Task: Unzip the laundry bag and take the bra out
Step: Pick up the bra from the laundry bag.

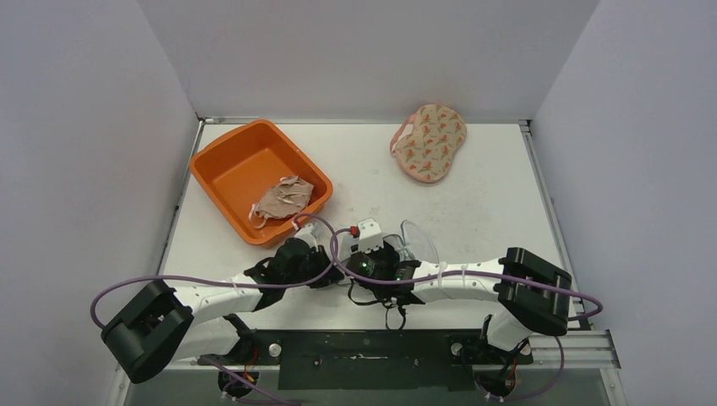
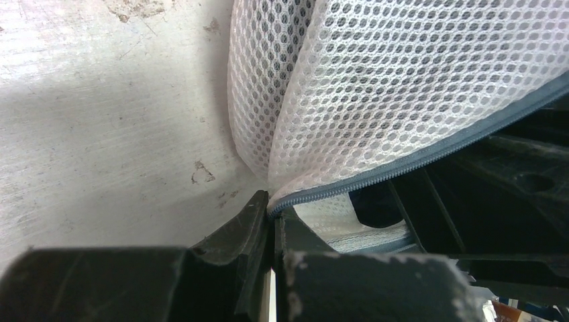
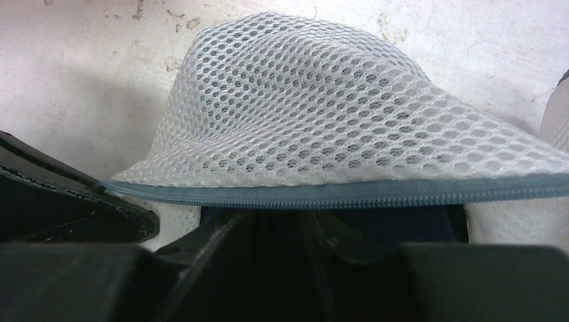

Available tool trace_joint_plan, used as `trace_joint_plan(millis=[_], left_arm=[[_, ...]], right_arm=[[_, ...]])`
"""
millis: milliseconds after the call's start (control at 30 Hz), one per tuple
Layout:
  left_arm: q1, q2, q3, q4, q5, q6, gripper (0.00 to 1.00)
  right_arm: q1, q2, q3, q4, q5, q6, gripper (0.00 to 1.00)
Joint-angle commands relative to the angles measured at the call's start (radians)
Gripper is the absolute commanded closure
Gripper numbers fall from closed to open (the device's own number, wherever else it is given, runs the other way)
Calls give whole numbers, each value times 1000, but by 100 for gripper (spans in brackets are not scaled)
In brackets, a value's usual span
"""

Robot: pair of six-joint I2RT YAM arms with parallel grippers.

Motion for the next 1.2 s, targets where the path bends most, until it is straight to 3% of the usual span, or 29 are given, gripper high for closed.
trace_joint_plan(millis=[0,167,433,667,733,833,900,1000,1167], left_arm=[[-3,-37,7,-13,8,-1,100],[-2,-63,30,-56,-7,3,100],[24,-89,34,-179,-110,-4,100],[33,-100,25,-196,-126,-10,100],[34,-92,26,-167,-89,-9,100],[33,-70,35,-128,-53,-4,100],[33,-47,43,-113,-39,0,100],[30,-13,50,-91,-22,2,100],[28,19,50,-60,-4,-3,100]], right_arm=[[-3,-5,1,-46,-11,12,80],[-7,-100,-35,-7,-70,-26,94],[-66,-273,-114,5,-115,-11,95],[-72,-271,-131,51,-171,-22,95],[-71,-259,-127,74,-202,-30,85],[-57,-240,-114,98,-221,-34,52],[-43,-226,-97,99,-213,-37,37],[-19,-185,-53,82,-181,-42,27],[17,-87,32,11,-101,-42,23]])
